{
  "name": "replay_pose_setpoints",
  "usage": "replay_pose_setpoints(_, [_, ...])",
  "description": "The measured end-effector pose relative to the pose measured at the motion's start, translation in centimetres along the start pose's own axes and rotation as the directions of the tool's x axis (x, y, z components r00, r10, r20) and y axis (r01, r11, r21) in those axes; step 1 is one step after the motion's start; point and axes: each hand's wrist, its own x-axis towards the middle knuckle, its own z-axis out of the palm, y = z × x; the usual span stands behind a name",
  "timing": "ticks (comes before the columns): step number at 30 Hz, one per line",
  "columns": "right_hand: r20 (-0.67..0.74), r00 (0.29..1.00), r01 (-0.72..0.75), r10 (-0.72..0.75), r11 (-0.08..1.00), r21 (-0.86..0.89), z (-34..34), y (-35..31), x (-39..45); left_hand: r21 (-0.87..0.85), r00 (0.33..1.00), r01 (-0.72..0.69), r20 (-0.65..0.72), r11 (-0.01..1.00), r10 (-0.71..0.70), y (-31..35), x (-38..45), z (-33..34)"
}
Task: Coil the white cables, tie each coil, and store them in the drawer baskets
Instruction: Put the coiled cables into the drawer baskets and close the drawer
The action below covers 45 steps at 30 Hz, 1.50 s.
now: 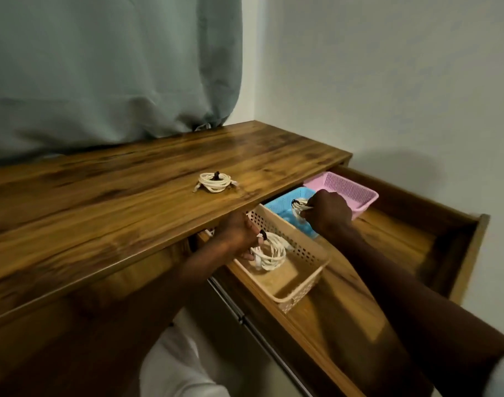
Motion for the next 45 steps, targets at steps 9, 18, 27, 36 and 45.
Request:
replay_pose_setpoints(9, [0.230, 0.973, 0.055, -0.012, 0.982, -0.182, 2.9, -1.2, 1.6, 0.735, 0.948, -0.146, -0.086, 0.662, 0.305, -0.1, 2.1, 1.9])
replay_pose_setpoints(18, [-0.170, 0.894, 0.439, -0.414, 0.886, 0.153, -0.1, -9.0, 1.5, 0.799, 0.594, -0.291, -0.280, 0.526, 0.754, 2.1, -0.2, -4.4])
replay_pose_setpoints(27, [0.085, 0.843, 0.515, -0.532, 0.842, 0.162, 5.2, -17.6, 2.4, 0.734, 0.798, 0.021, -0.421, 0.679, 0.431, -3.1, 3.3, -10.4])
replay_pose_setpoints(36, [-0.205, 0.972, 0.165, -0.117, 0.957, 0.238, 1.4, -8.1, 4.8, 0.641, 0.822, -0.413, -0.043, 0.646, 0.568, 2.7, 9.0, -4.0])
replay_pose_setpoints(45, [-0.222, 0.957, -0.166, 0.188, 0.980, 0.111, -0.7, 6.2, 10.6, 0.873, 0.788, -0.425, 0.227, 0.239, 0.572, 4.6, 15.8, 5.0])
